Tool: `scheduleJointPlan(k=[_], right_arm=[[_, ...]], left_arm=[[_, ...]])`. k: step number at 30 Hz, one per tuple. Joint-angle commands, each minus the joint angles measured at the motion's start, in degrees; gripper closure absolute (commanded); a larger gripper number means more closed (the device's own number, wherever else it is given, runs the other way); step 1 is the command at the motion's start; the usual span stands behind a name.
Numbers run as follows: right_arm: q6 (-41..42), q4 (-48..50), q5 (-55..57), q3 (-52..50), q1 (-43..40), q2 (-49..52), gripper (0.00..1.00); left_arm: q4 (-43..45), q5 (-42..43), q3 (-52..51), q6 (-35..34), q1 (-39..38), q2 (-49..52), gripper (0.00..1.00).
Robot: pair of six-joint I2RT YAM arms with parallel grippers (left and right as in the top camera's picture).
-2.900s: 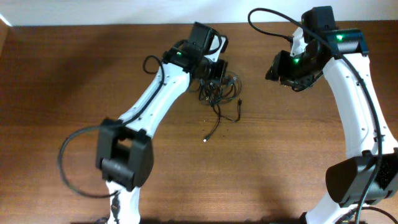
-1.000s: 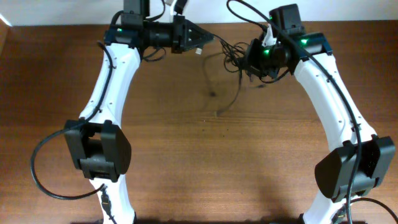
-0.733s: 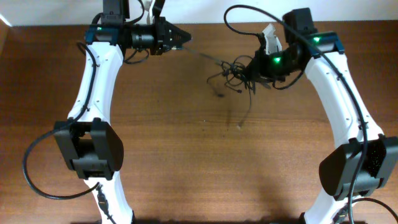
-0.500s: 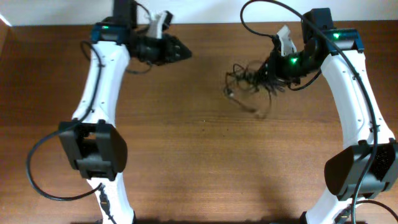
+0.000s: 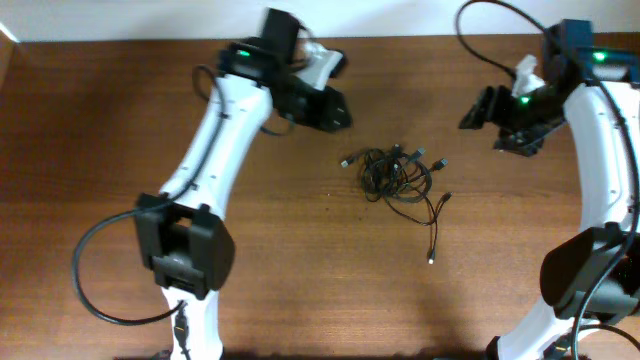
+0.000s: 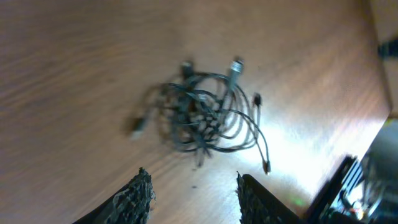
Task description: Untangle cables
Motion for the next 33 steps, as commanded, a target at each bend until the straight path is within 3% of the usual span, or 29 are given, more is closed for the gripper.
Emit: scheduleJointPlan(k=[1,6,10,15,24,26,29,32,33], right_arm=[[-0.8,0.2,1.8,0.7,-1.0,-2.1,0.22],[-1.9,0.2,2.5,0.7,-1.0,-2.0,0.20],[-1.9,0.2,3.1,0.7,-1.0,-2.0,0.20],[-1.9,0.2,3.1,0.7,-1.0,-2.0,0.20],[-3.2,0.2,3.1,0.7,-1.0,-2.0,0.20],[-3.2,0.2,3.1,0.7,-1.0,-2.0,0.20],[-3.4,0.2,3.1,0.7,-1.0,-2.0,0.20],[-3.4,0.2,3.1,0.7,-1.0,-2.0,0.20],[-3.4,0.2,3.1,0.7,-1.0,-2.0,0.20]], left_arm=[[1.6,-3.8,-0.2,-0.4,-7.5,2.2,0.53],[5.8,-5.7,-0.2,-4.2,-14.1,11.1,0.56],[9.9,-11.5,-0.2,-7.6,-16.3,15.2,0.50],[17.8,-11.6,-0.2,-8.7,-17.5,16.3,0.46],[24.0,-13.1,-0.2,-8.8,-19.8,21.4,0.43],[24.8,-13.1,-0.2,-8.8,-20.3,21.4,0.47],[25.3,-13.6,-0.2,-8.8,-20.3,21.4,0.60],[23.9,-18.8,-0.2,-8.8,-20.7,21.7,0.68],[23.3,-20.9,-0.2,-8.8,-20.7,21.9,0.76]])
